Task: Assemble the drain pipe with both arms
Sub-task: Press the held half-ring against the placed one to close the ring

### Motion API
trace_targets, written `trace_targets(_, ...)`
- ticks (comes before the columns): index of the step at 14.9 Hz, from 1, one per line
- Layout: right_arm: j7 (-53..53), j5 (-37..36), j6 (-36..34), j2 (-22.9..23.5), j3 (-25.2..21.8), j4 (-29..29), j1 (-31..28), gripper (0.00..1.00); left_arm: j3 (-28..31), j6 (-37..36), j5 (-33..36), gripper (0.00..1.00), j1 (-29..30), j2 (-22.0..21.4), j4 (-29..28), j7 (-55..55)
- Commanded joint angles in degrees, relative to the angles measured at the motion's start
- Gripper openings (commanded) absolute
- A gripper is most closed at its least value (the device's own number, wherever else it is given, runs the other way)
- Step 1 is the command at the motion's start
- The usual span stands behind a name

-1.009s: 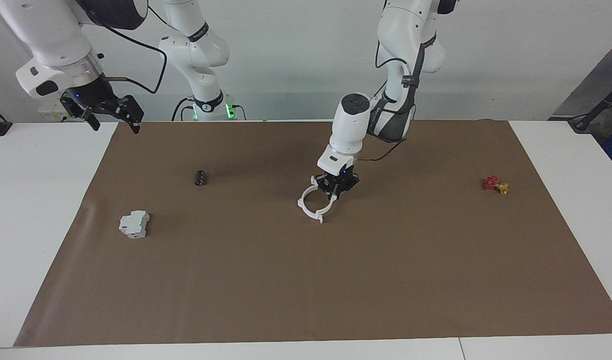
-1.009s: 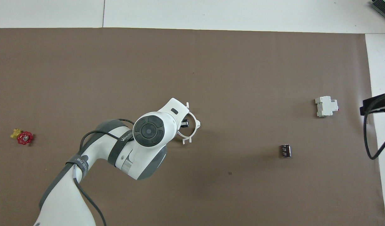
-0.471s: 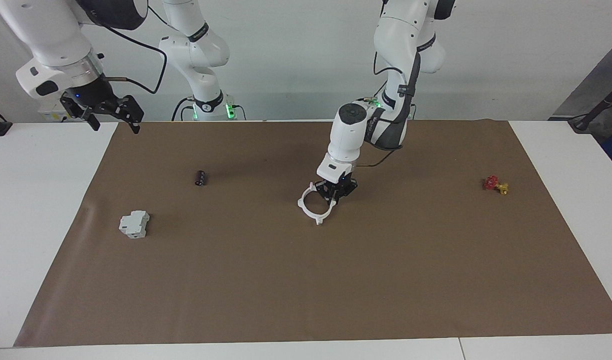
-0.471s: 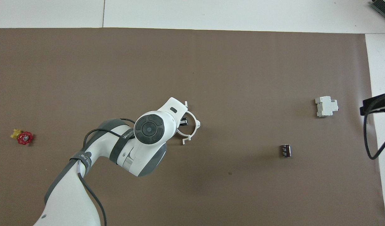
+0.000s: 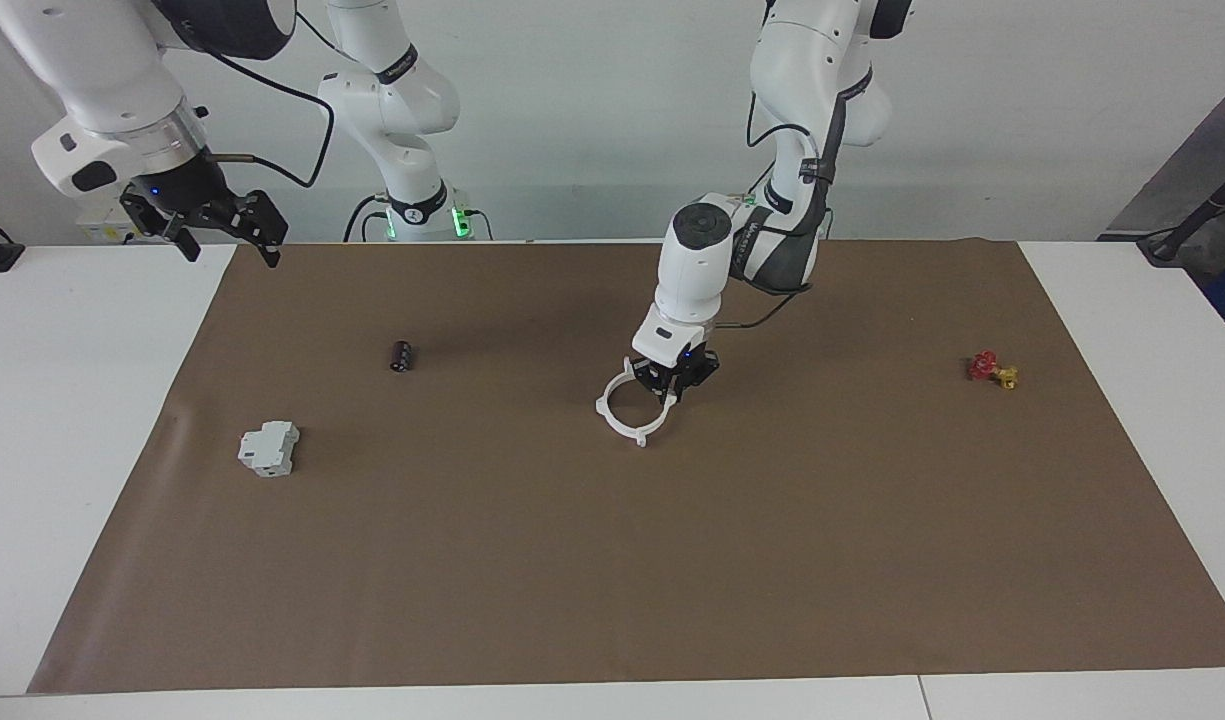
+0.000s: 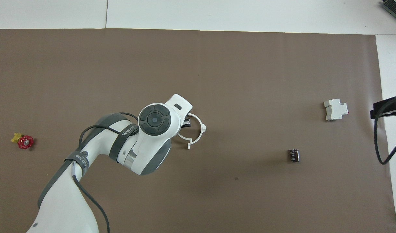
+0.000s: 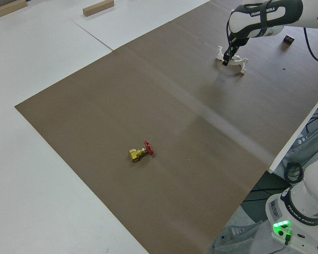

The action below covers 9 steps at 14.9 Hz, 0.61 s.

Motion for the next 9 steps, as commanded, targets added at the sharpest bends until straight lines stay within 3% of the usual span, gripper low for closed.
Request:
trace_targets(1, 0.1, 0.7, 1.2, -0.9, 0.1, -1.3, -0.3, 1.0, -0.1, -1.8, 0.9, 0.0, 2.1, -1.0, -0.2, 5.0)
trace_targets(6, 0.1, 0.7, 1.2, -0.8, 0.1, -1.3, -0.3, 1.0, -0.1, 0.2, 0.9, 0.0, 3.7, -1.1, -1.6, 7.9)
trace_targets(9, 0.1, 0.7, 1.2, -0.8, 0.1, -1.3, -0.3, 1.0, -0.1, 6.0, 0.9, 0.0, 3.7, -1.6, -6.0, 7.7)
